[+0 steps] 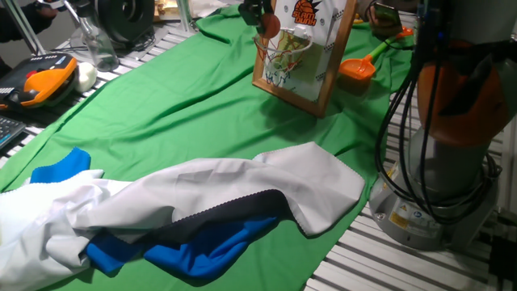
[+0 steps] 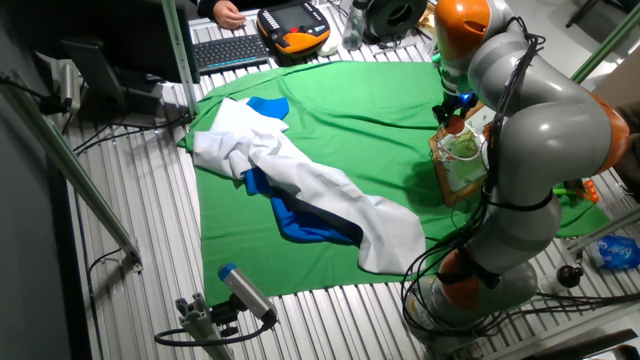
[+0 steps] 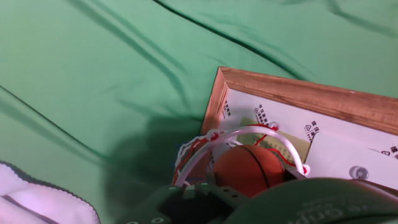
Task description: Grab a basketball, release it and shoot it into the basket
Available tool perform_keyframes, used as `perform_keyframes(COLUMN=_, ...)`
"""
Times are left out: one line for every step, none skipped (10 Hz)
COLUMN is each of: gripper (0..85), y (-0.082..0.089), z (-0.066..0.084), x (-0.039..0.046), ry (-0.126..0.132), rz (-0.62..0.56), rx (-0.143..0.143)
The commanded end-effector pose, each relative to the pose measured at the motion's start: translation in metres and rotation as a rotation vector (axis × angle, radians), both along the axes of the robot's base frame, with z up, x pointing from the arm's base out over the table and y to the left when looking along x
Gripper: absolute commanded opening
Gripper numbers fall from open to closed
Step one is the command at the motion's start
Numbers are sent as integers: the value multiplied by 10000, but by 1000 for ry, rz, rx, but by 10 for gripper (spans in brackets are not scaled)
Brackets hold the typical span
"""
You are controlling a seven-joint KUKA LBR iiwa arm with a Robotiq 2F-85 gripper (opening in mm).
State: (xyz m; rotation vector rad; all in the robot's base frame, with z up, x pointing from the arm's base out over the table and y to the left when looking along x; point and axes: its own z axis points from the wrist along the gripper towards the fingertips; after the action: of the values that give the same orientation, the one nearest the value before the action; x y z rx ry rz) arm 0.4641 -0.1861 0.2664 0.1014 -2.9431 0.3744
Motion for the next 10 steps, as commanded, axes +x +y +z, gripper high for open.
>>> perform_keyframes(gripper=0, y=2, z=-1, x=1, ry=5, rz=-1, rx=-4)
perform_keyframes(gripper=0, y=10, z=-1, x=2, ry=5, rz=-12, rx=-1)
perform_keyframes(gripper=0, y=13, z=-3, x=2, ry=1, rz=-20, rx=-1)
perform_keyframes(gripper=170, y=16, z=-6, x=4, ry=-5, rz=-31, rx=-7)
perform_keyframes(gripper=340, y=18, z=-10, x=5, ry=-11, rz=-41, rx=-12)
perform_keyframes(gripper=340, y=20, z=-14, x=6, ry=-12, rz=-47, rx=-21)
perform_keyframes(gripper=340, y=22, z=-16, x=7, ry=-16, rz=-55, rx=-22)
perform_keyframes(gripper=510, y=24, z=-20, x=8, ry=-25, rz=-71, rx=-22)
perform_keyframes(gripper=510, y=29, z=-22, x=9, ry=-32, rz=-79, rx=-23)
perform_keyframes(gripper=510, y=33, z=-22, x=9, ry=-37, rz=-85, rx=-24)
